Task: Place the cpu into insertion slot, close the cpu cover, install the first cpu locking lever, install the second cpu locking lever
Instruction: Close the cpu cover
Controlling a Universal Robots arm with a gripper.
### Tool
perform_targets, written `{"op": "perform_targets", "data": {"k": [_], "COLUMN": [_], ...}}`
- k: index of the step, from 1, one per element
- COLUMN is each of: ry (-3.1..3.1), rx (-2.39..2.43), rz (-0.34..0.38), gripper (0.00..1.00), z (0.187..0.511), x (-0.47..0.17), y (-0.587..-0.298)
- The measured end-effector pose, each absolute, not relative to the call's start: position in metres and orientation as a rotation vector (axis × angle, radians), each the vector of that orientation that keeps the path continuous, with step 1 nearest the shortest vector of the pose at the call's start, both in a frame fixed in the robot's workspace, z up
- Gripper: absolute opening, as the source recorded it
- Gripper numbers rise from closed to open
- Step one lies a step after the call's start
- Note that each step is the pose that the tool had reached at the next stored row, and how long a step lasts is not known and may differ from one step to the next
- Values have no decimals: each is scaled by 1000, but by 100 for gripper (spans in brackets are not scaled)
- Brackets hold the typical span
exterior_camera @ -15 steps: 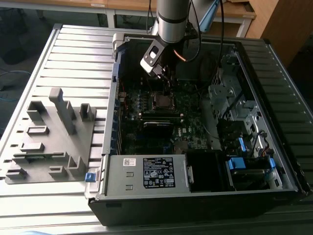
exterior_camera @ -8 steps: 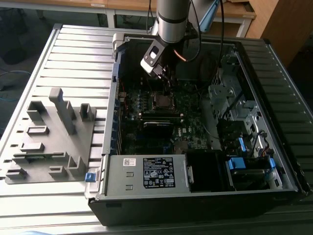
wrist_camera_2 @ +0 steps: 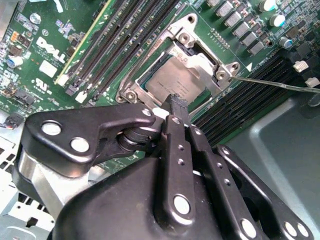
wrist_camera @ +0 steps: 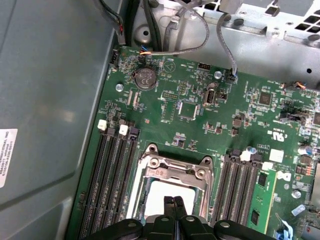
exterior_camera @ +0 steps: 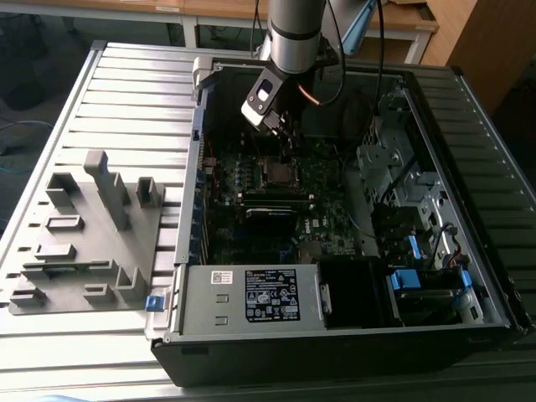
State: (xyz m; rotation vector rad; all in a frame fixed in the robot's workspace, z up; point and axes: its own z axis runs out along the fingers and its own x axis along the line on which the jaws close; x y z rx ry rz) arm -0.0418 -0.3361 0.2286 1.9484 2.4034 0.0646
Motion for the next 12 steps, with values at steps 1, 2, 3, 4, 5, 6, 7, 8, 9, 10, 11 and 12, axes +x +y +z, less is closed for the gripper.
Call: {"op": "perform_targets", "data": {"k": [1, 2, 3, 4, 5, 6, 7, 8, 9, 10, 11, 12], "ry": [2403, 2404, 2409, 2417, 2425, 2432, 2434, 2434, 2435, 2435, 2435, 2435], "rx": [1948, 1947, 1942, 1933, 1923, 1914, 1912, 1911, 1911, 1911, 1911, 1911], "rz": [65, 65, 65, 66, 67, 67, 67, 67, 67, 67, 67, 67], "gripper": [11, 11, 11, 11, 11, 11, 11, 11, 11, 11, 11, 11], "z": [229, 229, 229, 228, 228, 228, 228, 228, 228, 228, 228, 228], "x": [-42, -42, -42, -42, -42, -42, -42, -42, -42, -42, -42, -42], "y": [-336, -336, -336, -336, -336, -336, -336, -336, -336, -336, -336, -336]}}
